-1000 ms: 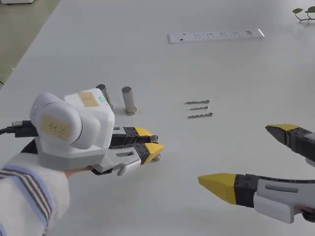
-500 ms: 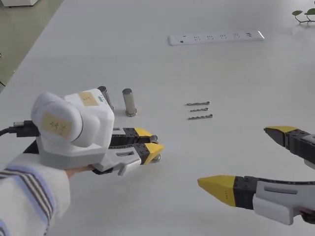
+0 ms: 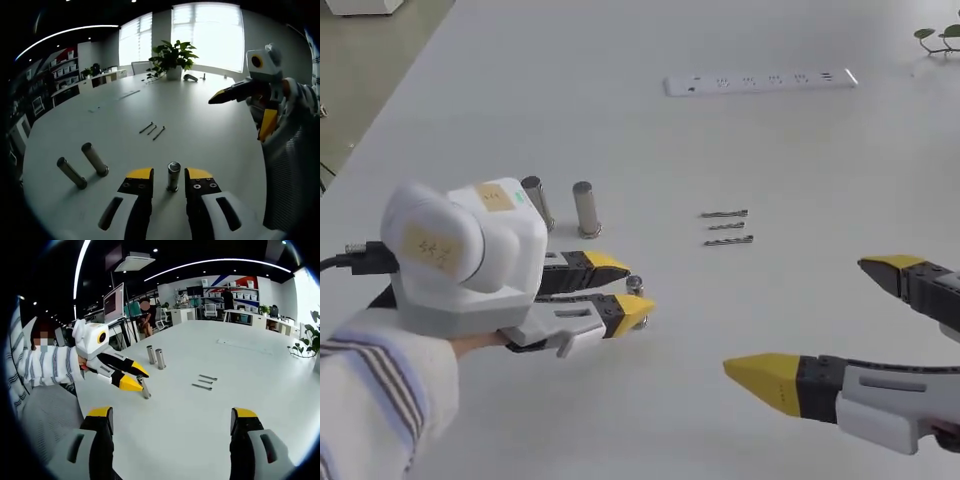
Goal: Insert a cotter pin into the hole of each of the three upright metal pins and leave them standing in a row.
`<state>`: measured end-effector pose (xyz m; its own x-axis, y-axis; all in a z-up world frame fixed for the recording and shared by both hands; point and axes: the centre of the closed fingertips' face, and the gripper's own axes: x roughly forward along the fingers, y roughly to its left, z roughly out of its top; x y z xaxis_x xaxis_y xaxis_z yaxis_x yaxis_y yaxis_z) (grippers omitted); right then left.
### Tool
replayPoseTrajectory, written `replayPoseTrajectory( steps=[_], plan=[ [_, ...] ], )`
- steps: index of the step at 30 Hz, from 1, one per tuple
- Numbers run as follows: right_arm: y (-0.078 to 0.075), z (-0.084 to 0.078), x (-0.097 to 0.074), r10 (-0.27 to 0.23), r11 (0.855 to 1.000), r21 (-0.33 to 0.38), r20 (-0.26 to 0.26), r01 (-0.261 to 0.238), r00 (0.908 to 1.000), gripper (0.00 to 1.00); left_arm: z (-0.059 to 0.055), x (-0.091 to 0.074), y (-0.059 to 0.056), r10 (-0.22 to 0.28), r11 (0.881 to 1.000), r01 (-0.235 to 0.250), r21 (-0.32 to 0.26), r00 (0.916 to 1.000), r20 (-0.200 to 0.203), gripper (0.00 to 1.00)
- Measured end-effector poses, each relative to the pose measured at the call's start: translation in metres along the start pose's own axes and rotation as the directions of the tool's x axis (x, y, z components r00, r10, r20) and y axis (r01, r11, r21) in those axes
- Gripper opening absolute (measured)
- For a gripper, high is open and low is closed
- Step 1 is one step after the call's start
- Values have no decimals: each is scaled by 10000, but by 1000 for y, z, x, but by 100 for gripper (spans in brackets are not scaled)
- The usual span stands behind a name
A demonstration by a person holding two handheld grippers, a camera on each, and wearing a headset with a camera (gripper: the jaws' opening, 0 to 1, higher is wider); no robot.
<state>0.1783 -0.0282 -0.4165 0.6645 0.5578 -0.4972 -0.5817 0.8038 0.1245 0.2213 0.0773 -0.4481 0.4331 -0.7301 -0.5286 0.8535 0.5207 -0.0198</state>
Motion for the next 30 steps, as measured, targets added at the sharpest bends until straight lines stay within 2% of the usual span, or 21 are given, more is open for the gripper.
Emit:
replayPoseTrajectory(
  steps=[2,5,11,16,20,24,28,30],
  plan=[
    [1,0,0,15,10000,11,24,-15,10000,96,1,-1,1,51,10000,-50,-72,10000,65,29],
    [2,1,-1,11,10000,-36,21,-11,10000,96,1,-2,-4,-232,9987,235,-463,9997,77,34],
    [5,5,-2,41,9999,-145,78,-40,10000,96,3,-7,-8,-317,9979,324,-558,9994,131,46],
    [6,14,-4,37,9999,-157,340,-32,9994,96,9,-16,-18,-710,9958,732,-557,9966,407,56],
    [4,15,-4,-11,9997,-252,388,21,9992,96,13,-24,-26,-922,9939,951,-561,9944,524,63],
    [4,14,-5,23,9996,-281,323,-14,9995,96,13,-33,-31,-1129,9890,1180,-893,9918,599,70],
    [5,14,-4,59,9996,-279,300,-51,9995,96,13,-41,-35,-1151,9870,1217,-1049,9911,669,85],
    [5,14,-4,76,9995,-297,267,-68,9996,96,13,-46,-38,-1212,9857,1280,-1100,9904,663,90]
  ],
)
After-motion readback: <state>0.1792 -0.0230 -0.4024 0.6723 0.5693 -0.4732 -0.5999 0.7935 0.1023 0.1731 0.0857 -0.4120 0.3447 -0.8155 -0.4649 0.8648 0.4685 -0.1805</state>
